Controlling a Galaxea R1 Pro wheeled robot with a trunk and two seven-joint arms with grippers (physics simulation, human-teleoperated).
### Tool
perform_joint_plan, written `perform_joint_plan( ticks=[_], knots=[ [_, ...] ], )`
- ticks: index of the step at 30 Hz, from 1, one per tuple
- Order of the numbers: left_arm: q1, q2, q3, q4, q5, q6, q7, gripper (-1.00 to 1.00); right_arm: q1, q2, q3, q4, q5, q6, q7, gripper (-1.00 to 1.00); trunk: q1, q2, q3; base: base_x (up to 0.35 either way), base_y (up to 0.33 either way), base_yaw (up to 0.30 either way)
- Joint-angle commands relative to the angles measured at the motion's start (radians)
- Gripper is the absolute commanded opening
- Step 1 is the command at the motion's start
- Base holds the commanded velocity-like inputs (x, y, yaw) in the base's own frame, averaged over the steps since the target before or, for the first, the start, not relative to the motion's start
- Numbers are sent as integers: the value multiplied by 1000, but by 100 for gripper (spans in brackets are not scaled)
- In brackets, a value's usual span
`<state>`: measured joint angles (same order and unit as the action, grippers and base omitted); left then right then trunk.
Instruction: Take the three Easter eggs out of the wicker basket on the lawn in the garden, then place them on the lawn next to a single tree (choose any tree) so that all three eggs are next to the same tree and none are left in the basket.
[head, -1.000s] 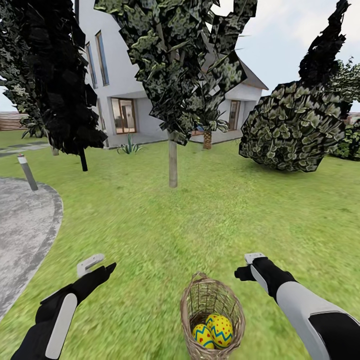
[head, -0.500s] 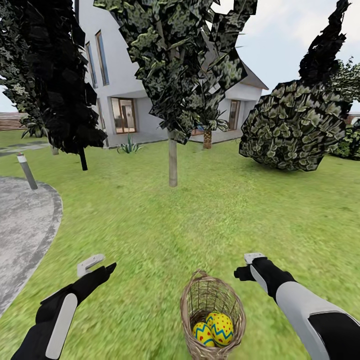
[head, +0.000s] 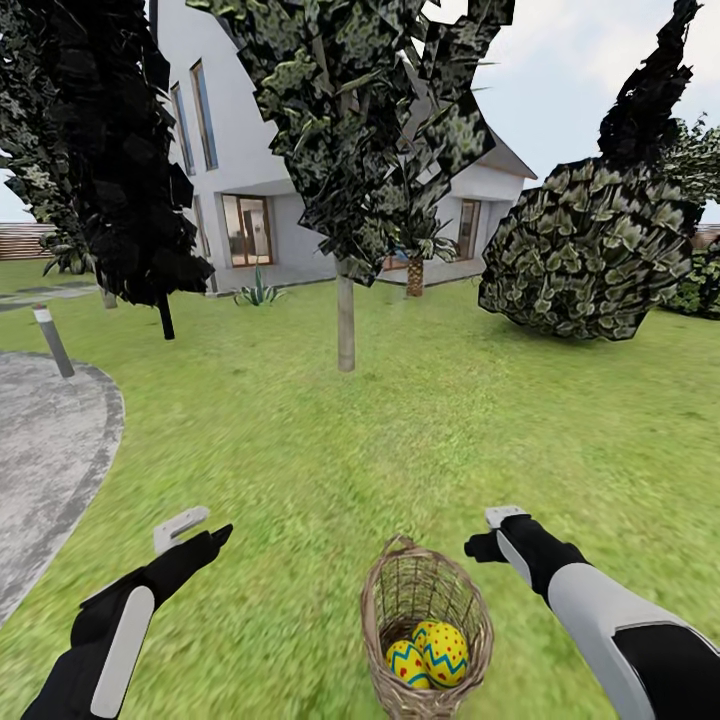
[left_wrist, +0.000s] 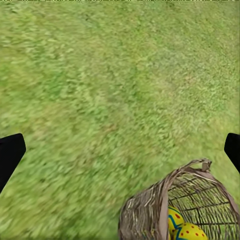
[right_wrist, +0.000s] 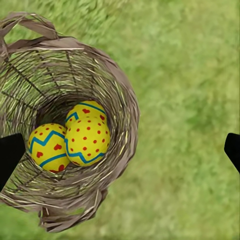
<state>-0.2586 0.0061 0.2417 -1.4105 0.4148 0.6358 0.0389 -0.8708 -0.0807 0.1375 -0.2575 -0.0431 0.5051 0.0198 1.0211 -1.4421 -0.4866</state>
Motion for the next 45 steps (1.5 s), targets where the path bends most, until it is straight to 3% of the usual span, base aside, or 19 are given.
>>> perform_joint_plan(
  ticks=[1,45],
  knots=[
    [-1,0,1,-3,9,5,4,100,0,-1,8,-2,-4,6,2,100,4,-8,-4,0,0,0],
    [-1,0,2,-13,9,7,4,100,0,-2,6,-2,-1,5,-3,100,173,-316,-142,0,0,0]
  ],
)
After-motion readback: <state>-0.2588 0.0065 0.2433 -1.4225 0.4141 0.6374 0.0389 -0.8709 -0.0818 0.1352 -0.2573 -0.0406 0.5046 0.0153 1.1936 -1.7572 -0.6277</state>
